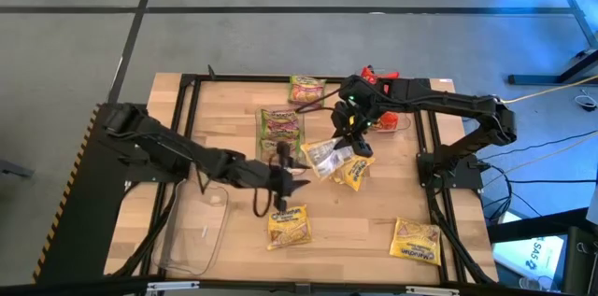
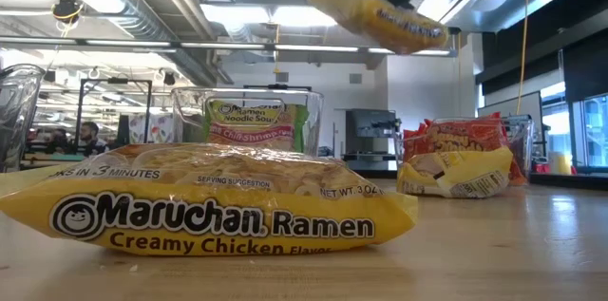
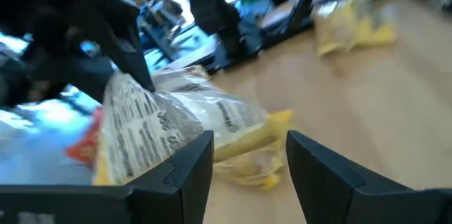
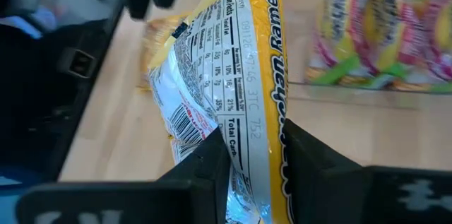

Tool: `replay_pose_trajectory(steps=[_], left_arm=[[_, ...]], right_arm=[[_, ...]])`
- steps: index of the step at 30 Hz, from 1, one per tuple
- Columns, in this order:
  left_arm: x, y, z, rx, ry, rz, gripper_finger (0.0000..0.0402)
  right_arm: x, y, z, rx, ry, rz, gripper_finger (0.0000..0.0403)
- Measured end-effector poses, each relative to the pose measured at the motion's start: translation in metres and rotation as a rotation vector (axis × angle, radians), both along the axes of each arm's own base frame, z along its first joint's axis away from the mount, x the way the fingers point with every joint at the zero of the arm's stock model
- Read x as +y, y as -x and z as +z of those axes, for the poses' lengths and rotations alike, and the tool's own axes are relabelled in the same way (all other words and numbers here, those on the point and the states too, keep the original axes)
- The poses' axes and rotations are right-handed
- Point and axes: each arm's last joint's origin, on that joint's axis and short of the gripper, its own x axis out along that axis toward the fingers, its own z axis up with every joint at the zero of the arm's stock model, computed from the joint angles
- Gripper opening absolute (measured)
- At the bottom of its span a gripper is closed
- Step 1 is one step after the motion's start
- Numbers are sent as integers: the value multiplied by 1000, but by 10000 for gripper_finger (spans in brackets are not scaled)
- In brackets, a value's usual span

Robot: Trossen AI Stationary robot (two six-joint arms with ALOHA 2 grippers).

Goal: Sort Maruchan noodles
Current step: Put the yellow noodle pack into the bottom left transparent bin

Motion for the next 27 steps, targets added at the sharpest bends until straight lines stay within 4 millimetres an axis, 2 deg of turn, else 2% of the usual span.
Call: replay_pose_trajectory(steps=[4,7,10,18,22,27], left_arm=[[-15,-14,8,74,-157,99,172],[-24,-17,15,46,-179,211,172],[-32,-13,17,9,-139,309,172],[-57,6,17,-15,-208,421,172],[-60,11,10,14,-171,423,172],[-49,24,-5,54,-94,491,172]], right_arm=[[1,0,0,-5,-20,11,83],[1,0,0,-6,-20,11,83],[0,0,1,-9,-19,11,83],[1,0,1,-9,-19,11,83],[0,-1,1,-17,-17,11,83],[0,-1,1,-20,-12,15,83]])
